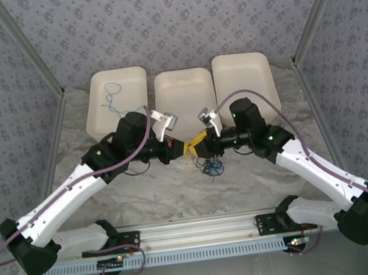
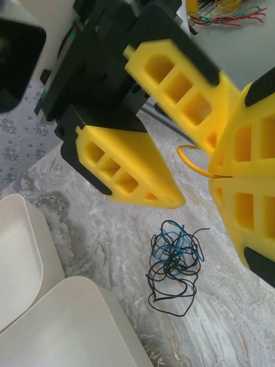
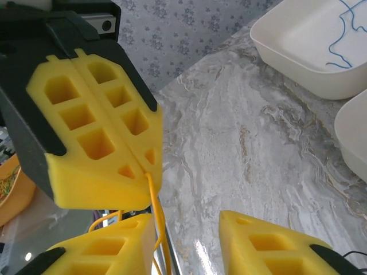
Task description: Untangle the cables
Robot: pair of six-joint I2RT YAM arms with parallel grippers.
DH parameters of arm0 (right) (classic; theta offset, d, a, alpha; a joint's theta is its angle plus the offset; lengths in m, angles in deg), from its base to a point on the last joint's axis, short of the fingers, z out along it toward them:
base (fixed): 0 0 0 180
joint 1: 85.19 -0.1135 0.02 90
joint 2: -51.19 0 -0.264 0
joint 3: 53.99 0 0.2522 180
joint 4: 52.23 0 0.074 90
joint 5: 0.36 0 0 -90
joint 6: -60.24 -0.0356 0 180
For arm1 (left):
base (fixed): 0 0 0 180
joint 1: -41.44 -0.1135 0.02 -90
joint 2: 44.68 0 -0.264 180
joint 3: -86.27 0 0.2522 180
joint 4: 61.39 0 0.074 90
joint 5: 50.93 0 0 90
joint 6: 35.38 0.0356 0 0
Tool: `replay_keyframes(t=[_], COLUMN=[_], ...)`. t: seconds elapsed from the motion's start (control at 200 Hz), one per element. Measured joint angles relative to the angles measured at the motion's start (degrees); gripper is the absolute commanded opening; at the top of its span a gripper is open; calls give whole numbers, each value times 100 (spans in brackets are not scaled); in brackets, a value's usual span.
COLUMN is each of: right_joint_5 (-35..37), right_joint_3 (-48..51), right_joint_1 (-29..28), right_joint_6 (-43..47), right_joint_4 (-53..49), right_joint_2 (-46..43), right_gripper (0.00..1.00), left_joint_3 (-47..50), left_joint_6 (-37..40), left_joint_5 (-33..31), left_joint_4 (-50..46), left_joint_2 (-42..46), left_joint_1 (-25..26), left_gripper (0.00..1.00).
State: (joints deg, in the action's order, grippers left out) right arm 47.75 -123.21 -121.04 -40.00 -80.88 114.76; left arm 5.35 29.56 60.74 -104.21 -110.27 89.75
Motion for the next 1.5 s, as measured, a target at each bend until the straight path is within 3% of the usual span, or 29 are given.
replay_keyframes(t=[0.08,0.155,0.25,0.33,0.595,0.745,0.884,1.084,1.334,1.499], right_joint_5=[-28,-31,111,282,595,695,737,769,809,811], right_joint_3=[-4,-9,-9,-9,-9,-9,-9,-9,-9,-9], right_joint_1=[0,0,0,0,26,-15,-96,-168,-168,-168], right_joint_6=[-48,-85,-85,-83,-9,107,164,177,177,175], right_joint_4=[81,181,203,227,247,247,249,256,289,356], right_joint_2=[9,9,7,7,9,26,52,155,168,247], right_gripper=[1,0,0,0,0,0,0,0,0,0], left_joint_3=[0,0,2,170,946,1281,1403,1419,1606,1703], left_joint_6=[0,-4,-129,-446,-2083,-3088,-3832,-4343,-4612,-4669], left_joint_5=[2,-20,-203,-509,-1051,-944,-664,-345,-144,-127], left_joint_4=[0,0,13,197,671,999,1241,1652,1978,2031], left_joint_2=[-26,-50,-50,72,907,866,577,439,422,400], left_joint_1=[0,-7,-55,-142,-280,-400,-511,-586,-577,-553], left_gripper=[0,0,42,55,53,47,47,45,24,23])
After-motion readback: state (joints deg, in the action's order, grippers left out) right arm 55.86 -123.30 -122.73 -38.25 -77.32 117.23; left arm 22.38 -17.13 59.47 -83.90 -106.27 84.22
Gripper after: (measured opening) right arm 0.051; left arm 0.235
